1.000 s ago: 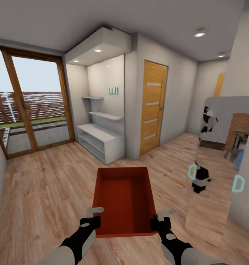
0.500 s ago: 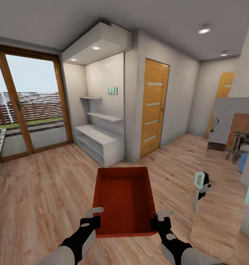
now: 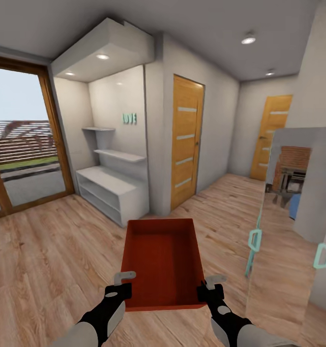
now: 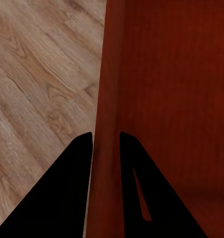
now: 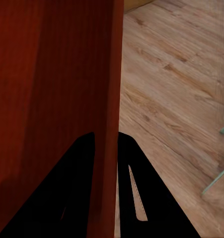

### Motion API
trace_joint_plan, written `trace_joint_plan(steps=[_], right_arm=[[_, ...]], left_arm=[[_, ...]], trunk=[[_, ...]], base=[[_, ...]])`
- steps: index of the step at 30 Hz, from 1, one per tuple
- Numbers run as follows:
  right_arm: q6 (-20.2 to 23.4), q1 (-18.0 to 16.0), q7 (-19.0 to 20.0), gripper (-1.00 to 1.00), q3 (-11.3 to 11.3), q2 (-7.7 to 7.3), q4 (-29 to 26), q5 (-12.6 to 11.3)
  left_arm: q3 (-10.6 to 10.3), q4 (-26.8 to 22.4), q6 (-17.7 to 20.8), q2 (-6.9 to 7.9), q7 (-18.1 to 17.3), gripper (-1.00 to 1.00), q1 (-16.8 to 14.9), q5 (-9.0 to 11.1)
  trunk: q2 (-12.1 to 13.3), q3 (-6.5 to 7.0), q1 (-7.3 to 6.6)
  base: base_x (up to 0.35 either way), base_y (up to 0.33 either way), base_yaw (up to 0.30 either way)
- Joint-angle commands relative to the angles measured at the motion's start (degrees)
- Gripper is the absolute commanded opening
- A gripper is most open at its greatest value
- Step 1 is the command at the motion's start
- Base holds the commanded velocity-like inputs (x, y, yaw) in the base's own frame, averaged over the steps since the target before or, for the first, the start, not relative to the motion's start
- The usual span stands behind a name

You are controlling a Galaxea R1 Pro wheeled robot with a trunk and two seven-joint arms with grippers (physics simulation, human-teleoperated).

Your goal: Move the two storage containers from the living room to the garage. In the garage, place one container on the floor and stack the other container on top of it (either order is fine).

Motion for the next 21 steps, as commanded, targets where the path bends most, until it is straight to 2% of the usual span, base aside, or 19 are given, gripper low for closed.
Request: trace_joint_plan(steps=[1, 21], right_arm=[[-0.27, -0.10, -0.93, -1.00, -2.01, 0.00, 0.01, -0.60], [-0.27, -0.10, -0.93, -1.00, -2.01, 0.00, 0.01, -0.60]], left_arm=[[0.32, -0.12, 0.32, 0.42, 0.71, -1.00, 0.01, -0.27], [0.31, -0.12, 0.32, 0.42, 0.71, -1.00, 0.01, -0.27]], trunk=[[-0.05, -0.08, 0.04], [-0.05, -0.08, 0.04]], base=[[0.322, 0.167, -0.272], [0.322, 0.167, -0.272]])
